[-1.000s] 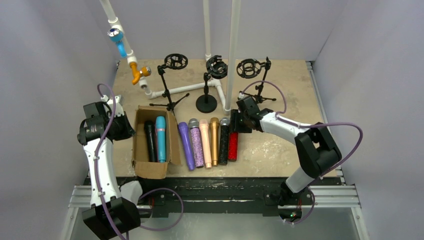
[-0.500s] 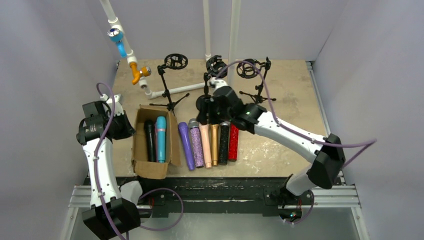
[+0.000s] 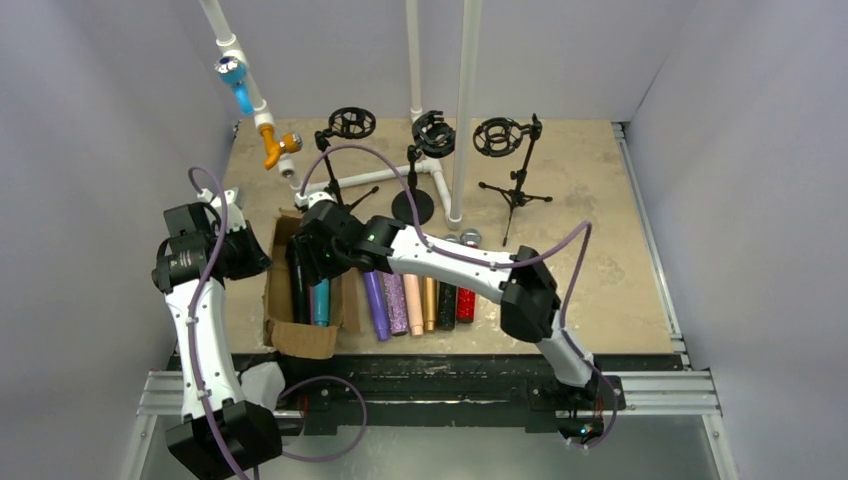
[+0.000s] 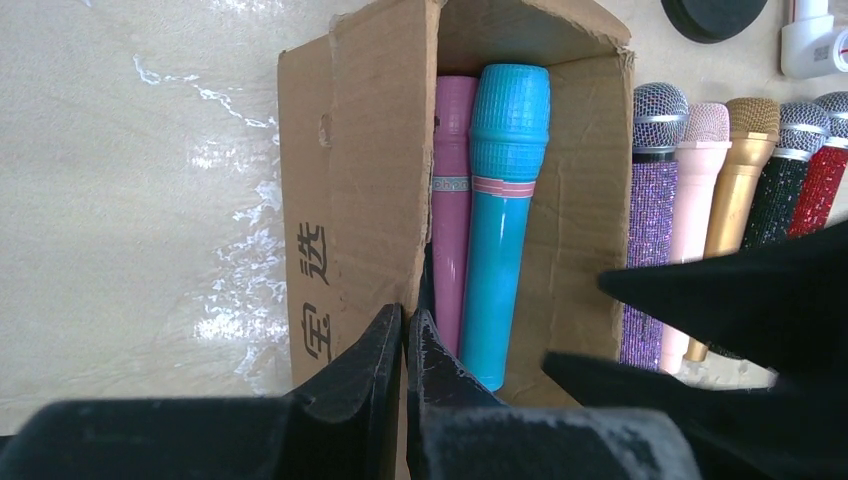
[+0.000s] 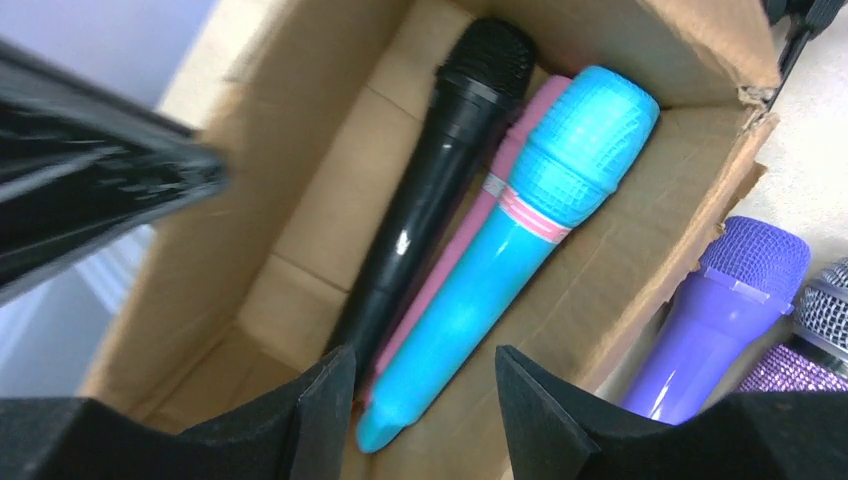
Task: Attach the microphones to the stand
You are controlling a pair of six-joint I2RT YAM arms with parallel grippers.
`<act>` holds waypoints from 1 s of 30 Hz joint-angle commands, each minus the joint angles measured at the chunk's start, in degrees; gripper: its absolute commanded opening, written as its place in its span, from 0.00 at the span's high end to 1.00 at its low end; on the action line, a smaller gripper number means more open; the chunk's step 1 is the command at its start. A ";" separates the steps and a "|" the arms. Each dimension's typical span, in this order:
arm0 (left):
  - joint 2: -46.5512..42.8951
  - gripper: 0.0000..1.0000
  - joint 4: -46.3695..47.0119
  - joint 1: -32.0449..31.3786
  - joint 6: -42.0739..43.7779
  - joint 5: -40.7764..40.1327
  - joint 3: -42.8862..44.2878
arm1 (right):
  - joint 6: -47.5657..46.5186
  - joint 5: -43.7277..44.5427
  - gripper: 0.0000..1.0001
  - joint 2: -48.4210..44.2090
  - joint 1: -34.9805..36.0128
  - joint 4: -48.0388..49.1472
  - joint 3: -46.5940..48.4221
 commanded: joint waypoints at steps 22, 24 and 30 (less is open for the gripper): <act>-1.99 1.00 4.08 -1.78 -5.70 7.70 -0.16 | -2.26 2.50 0.41 19.68 -1.80 -9.30 16.43; -1.63 1.00 3.99 -1.88 -5.13 7.06 -0.38 | -1.56 2.16 0.46 19.69 -1.81 -7.87 16.13; -1.05 1.00 3.36 -1.87 -2.15 2.61 -0.42 | -0.59 1.47 0.66 12.91 -2.58 -0.84 11.58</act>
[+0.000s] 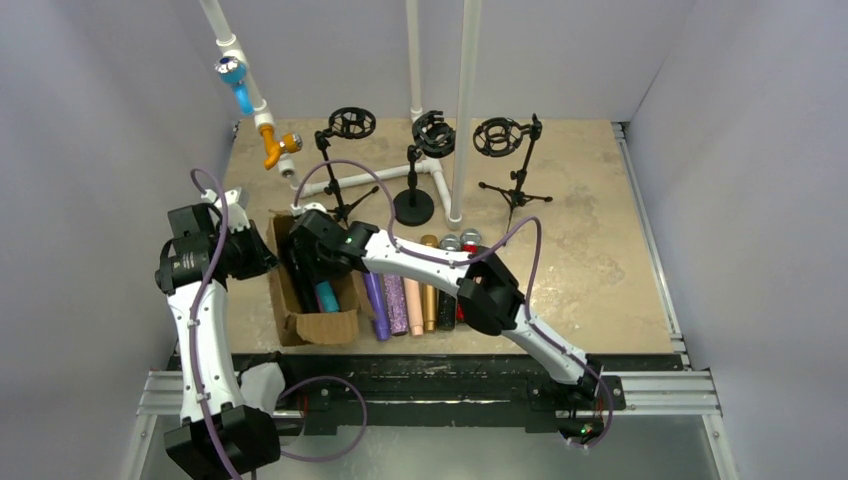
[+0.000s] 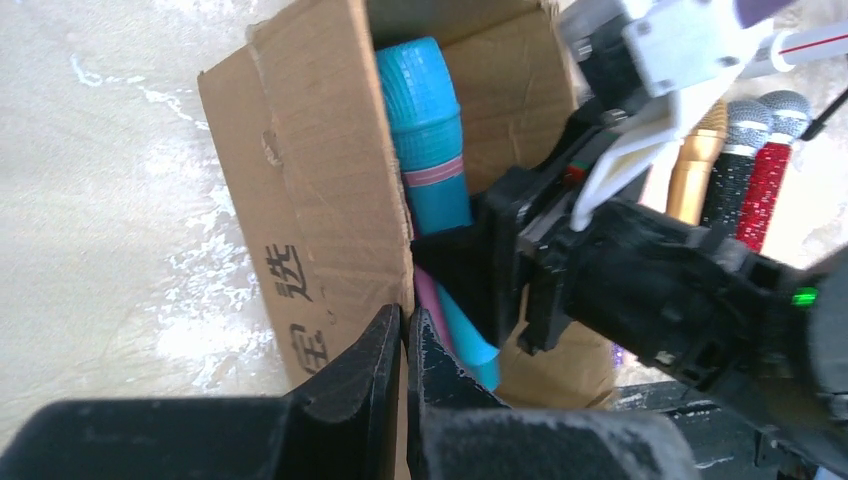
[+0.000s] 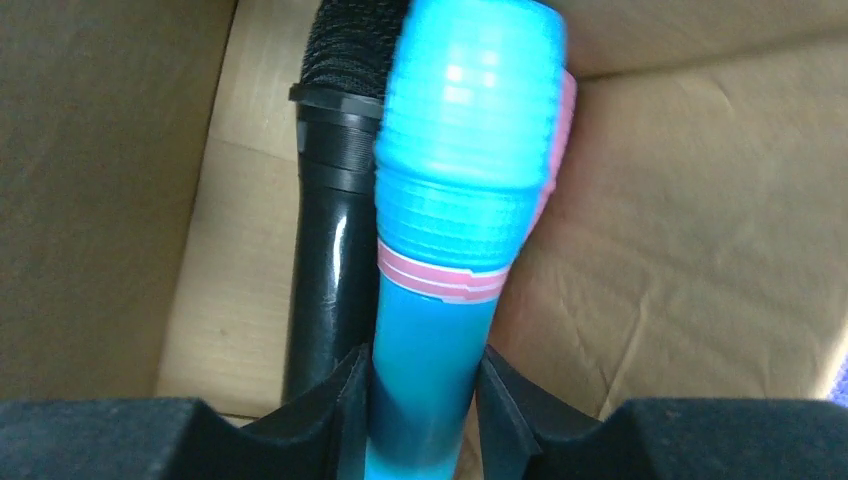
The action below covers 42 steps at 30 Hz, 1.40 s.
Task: Attach the microphones to the stand
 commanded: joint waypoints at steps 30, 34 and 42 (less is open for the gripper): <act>2.31 1.00 4.70 -0.26 7.75 -2.39 0.14 | 1.10 0.75 1.00 -66.50 -30.00 16.08 -78.48; 2.92 1.00 3.55 -0.28 9.48 0.81 1.10 | 1.62 0.87 1.00 -64.46 -32.96 18.01 -81.60; 2.95 1.00 1.97 -0.25 11.10 2.62 2.02 | -0.36 2.11 0.79 -56.01 -35.12 20.69 -81.24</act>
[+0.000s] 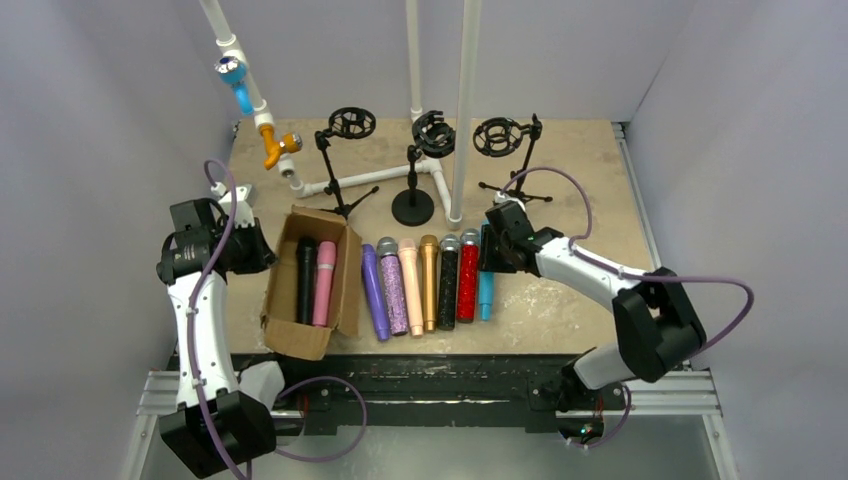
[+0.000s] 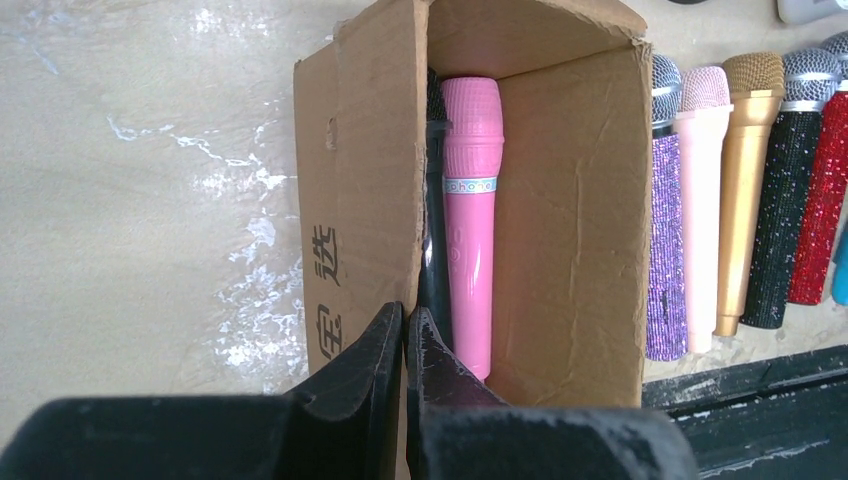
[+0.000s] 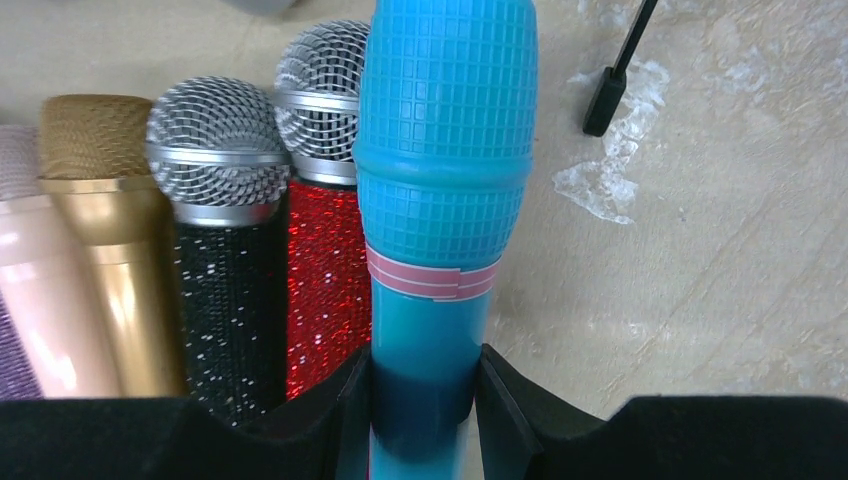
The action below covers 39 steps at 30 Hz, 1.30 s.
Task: Attach the microphones to the stand
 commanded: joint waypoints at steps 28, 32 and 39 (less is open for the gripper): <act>-3.12 1.00 3.89 -0.01 -1.09 6.20 1.67 | 3.27 1.10 0.44 -4.34 8.26 -1.95 19.19; -3.55 1.00 4.74 -0.01 -1.51 7.03 1.17 | 4.57 -0.62 0.44 3.67 19.49 -1.85 31.39; -3.36 1.00 4.81 -0.02 -3.86 3.00 0.77 | 3.52 -6.80 0.43 26.36 30.08 -5.85 59.39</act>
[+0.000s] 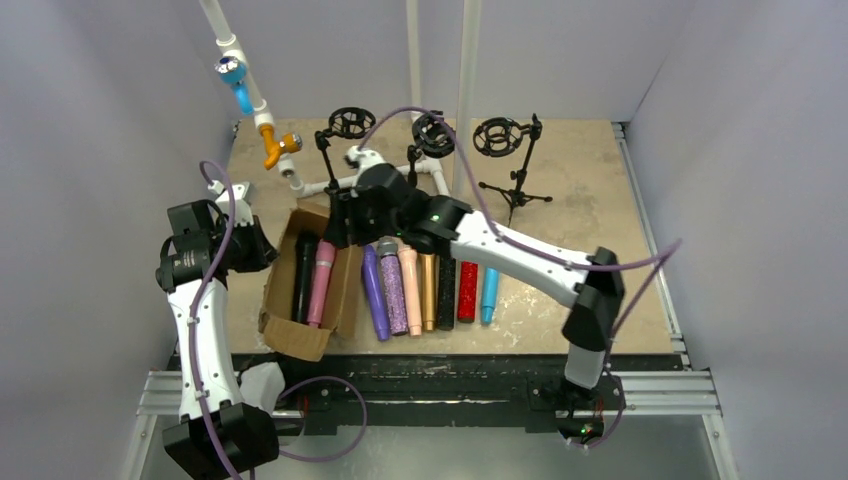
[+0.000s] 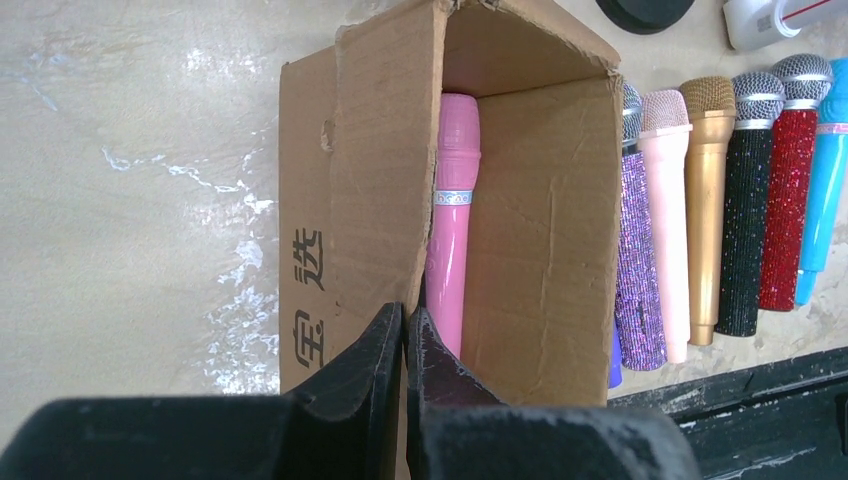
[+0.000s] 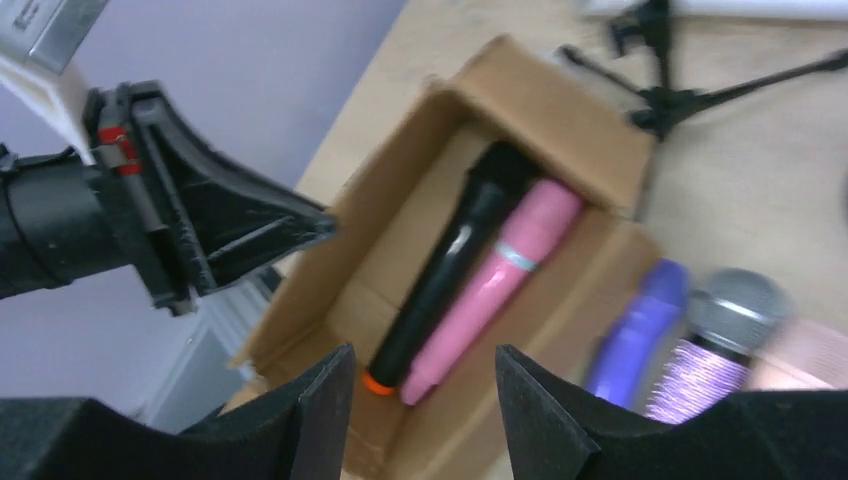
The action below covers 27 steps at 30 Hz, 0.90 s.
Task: Attach the microphones to the stand
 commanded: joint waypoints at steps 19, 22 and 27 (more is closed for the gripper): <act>-1.10 1.00 0.67 -0.01 -5.59 0.57 0.06 | 0.48 -4.19 0.42 42.84 5.62 -10.89 40.37; -1.85 1.00 0.73 -0.02 -5.07 1.32 0.06 | 0.68 -3.82 0.42 44.15 5.53 -10.51 40.50; -2.44 1.00 0.56 -0.01 -5.65 4.33 0.06 | 0.76 -3.40 0.42 46.49 5.03 -10.89 41.29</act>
